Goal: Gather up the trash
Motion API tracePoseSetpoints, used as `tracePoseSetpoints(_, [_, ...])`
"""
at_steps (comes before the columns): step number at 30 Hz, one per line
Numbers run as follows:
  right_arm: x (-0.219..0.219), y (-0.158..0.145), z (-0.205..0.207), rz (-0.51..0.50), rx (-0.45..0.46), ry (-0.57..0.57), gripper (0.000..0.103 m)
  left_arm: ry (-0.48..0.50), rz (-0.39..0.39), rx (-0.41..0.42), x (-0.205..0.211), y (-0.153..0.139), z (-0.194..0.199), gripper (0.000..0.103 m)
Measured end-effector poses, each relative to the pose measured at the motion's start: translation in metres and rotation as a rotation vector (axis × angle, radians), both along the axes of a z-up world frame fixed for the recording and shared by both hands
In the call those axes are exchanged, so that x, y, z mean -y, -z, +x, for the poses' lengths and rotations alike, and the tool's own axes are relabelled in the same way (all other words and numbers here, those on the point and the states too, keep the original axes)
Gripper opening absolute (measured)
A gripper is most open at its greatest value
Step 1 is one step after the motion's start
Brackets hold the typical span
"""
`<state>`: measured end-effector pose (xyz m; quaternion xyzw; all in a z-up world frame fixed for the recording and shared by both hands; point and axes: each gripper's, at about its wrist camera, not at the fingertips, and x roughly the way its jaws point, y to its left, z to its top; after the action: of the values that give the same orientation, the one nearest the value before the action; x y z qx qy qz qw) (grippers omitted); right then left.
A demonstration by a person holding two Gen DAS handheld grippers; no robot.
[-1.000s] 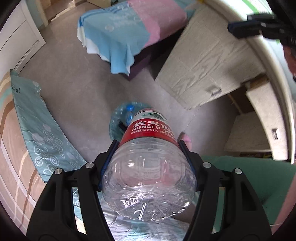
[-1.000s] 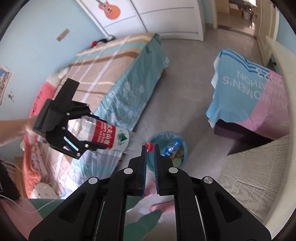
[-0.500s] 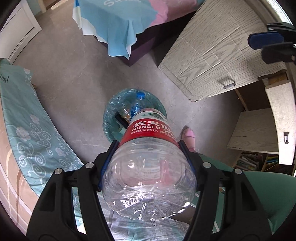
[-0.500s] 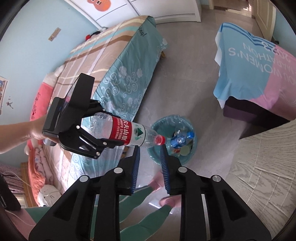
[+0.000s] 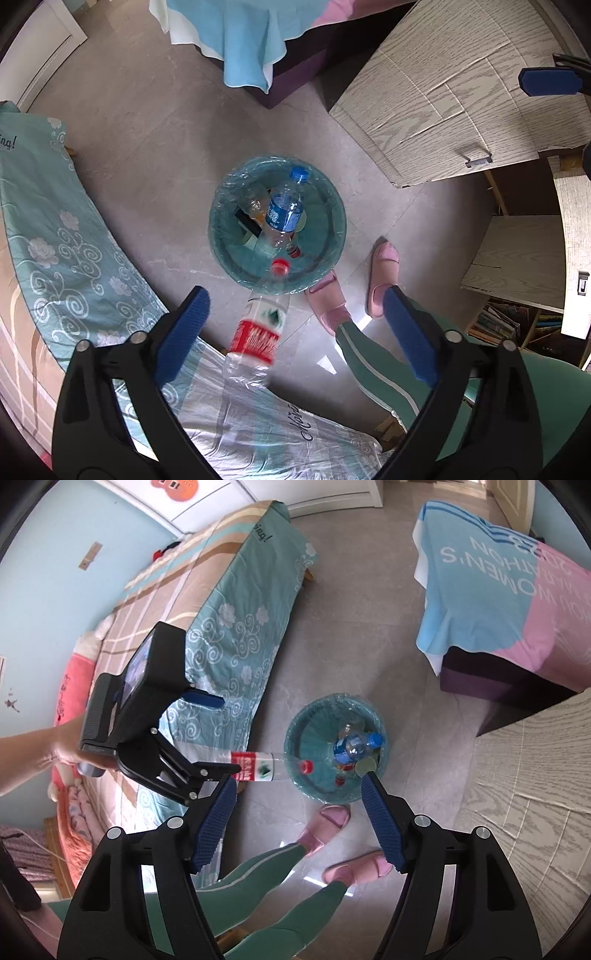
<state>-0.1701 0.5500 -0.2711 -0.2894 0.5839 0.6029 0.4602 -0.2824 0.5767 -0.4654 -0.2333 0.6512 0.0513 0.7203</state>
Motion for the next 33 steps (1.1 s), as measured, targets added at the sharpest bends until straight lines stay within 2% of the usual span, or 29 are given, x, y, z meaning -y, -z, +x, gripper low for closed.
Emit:
tracePoseSetpoints(4, [0.001,0.001,0.001,0.003,-0.008,0.009,0.078,-0.026,-0.016,0.011,-0.005,0.001,-0.006,0.095])
tracePoseSetpoints(10, [-0.001,0.002,0.002,0.002,-0.008,0.013,0.078,-0.124,-0.048,0.053,-0.018,-0.007,-0.023,0.095])
tracePoseSetpoints(14, [-0.003,0.002,-0.001,-0.011,-0.006,-0.009,0.078,-0.168,-0.042,0.058,-0.023,-0.012,-0.038,0.095])
tracePoseSetpoints(19, [-0.010,0.002,-0.010,-0.010,-0.004,-0.044,0.078,-0.294,-0.072,0.058,-0.026,-0.012,-0.077,0.095])
tracePoseSetpoints(22, [-0.013,0.004,-0.018,-0.003,-0.014,-0.072,0.078,-0.390,-0.104,0.050,-0.017,-0.006,-0.111,0.095])
tracePoseSetpoints(27, [-0.017,0.015,-0.046,0.008,-0.052,-0.159,0.078,-0.512,-0.127,-0.025,0.015,0.007,-0.165,0.095])
tracePoseSetpoints(30, [-0.016,0.023,-0.069,0.009,-0.084,-0.232,0.078,-0.574,-0.119,-0.038,0.038,0.006,-0.189,0.096])
tracePoseSetpoints(33, [-0.011,0.033,-0.104,0.031,-0.102,-0.343,0.079,-0.628,-0.106,-0.078,0.068,0.017,-0.210,0.096])
